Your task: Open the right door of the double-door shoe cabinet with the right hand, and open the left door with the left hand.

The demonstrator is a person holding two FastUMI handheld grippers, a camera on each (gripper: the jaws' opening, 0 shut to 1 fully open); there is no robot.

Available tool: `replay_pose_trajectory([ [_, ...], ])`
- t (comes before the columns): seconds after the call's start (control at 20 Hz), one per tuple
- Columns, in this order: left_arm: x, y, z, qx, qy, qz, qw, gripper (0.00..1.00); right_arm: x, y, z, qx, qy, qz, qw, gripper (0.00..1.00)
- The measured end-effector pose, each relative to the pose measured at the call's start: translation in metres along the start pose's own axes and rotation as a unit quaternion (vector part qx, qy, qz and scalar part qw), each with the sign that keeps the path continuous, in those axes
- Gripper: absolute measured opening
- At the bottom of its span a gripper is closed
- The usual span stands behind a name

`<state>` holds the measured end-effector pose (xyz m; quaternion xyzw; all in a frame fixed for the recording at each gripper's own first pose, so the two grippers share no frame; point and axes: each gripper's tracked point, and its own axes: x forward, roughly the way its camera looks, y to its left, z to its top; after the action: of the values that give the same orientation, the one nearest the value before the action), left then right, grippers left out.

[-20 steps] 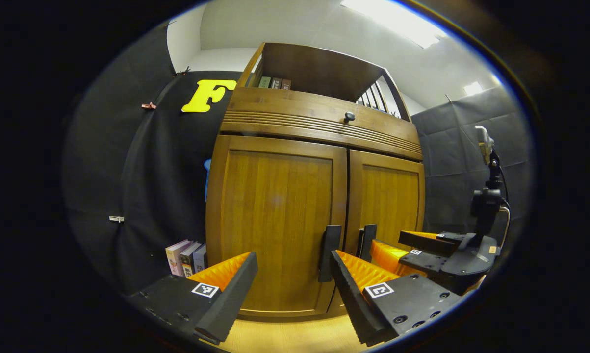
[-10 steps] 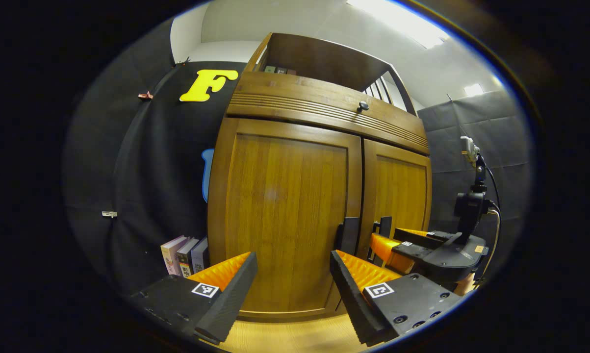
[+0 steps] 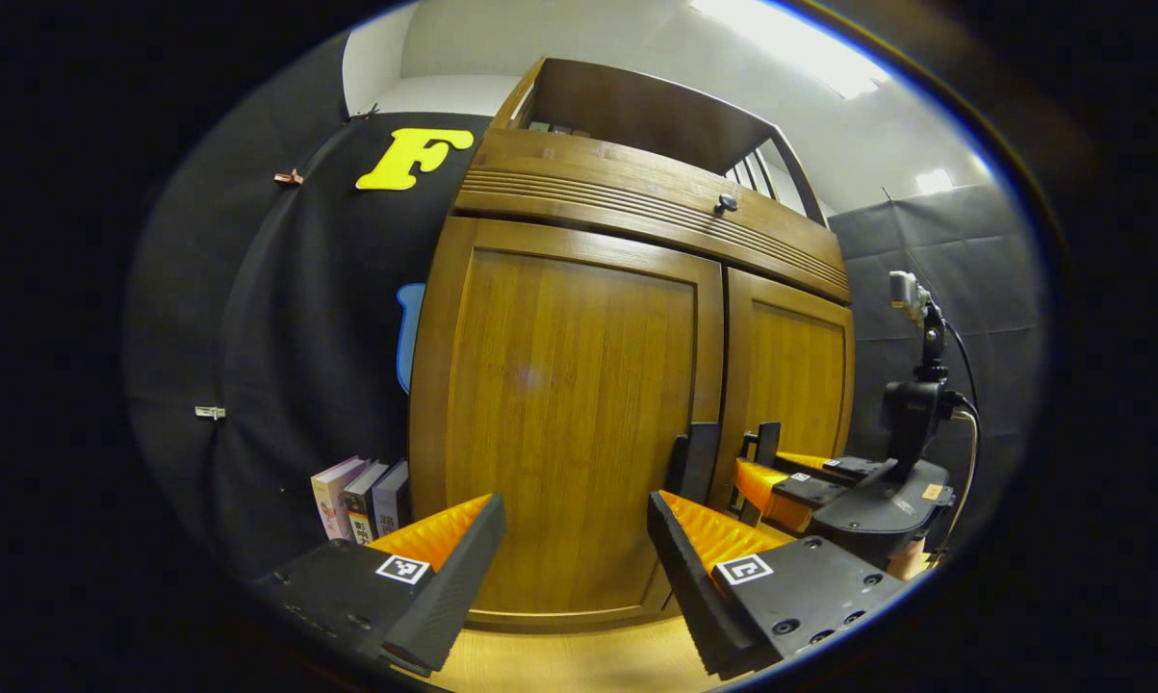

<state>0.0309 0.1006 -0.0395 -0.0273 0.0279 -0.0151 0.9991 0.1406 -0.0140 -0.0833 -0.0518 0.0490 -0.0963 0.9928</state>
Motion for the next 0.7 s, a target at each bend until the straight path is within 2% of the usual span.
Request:
replay_pose_trajectory([
  [0.15,-0.004,0.008,0.001,0.0,0.0,0.011,1.0,0.92,0.003,-0.002,0.0,0.013,0.013,-0.002,1.0,0.37],
  [0.2,-0.005,0.009,0.002,0.0,-0.002,0.015,1.0,0.93,0.001,-0.001,-0.001,0.017,0.019,0.0,1.0,0.27],
  [0.25,-0.006,0.01,0.003,0.0,-0.003,0.017,1.0,0.92,-0.001,-0.001,-0.002,0.015,0.02,-0.001,1.0,0.33],
  [0.3,-0.008,0.01,0.003,-0.001,-0.003,0.018,1.0,0.92,-0.002,-0.002,-0.001,0.011,0.02,-0.001,1.0,0.21],
  [0.35,-0.011,0.01,0.004,0.0,-0.004,0.019,1.0,0.93,-0.003,-0.003,-0.001,0.007,0.021,0.001,1.0,0.21],
  [0.4,-0.012,0.009,0.004,0.001,-0.004,0.019,1.0,0.92,-0.007,-0.003,-0.001,0.006,0.022,0.008,1.0,0.17],
  [0.45,-0.014,0.008,0.005,0.002,-0.004,0.02,1.0,0.93,-0.014,-0.002,0.0,0.01,0.023,0.017,1.0,0.26],
  [0.5,-0.017,0.006,0.005,0.002,-0.004,0.021,1.0,0.92,-0.021,-0.003,0.001,0.012,0.024,0.025,0.999,0.21],
  [0.7,-0.027,-0.001,0.01,0.001,-0.006,0.026,1.0,0.92,-0.06,-0.012,0.008,0.02,0.033,0.055,0.998,0.21],
])
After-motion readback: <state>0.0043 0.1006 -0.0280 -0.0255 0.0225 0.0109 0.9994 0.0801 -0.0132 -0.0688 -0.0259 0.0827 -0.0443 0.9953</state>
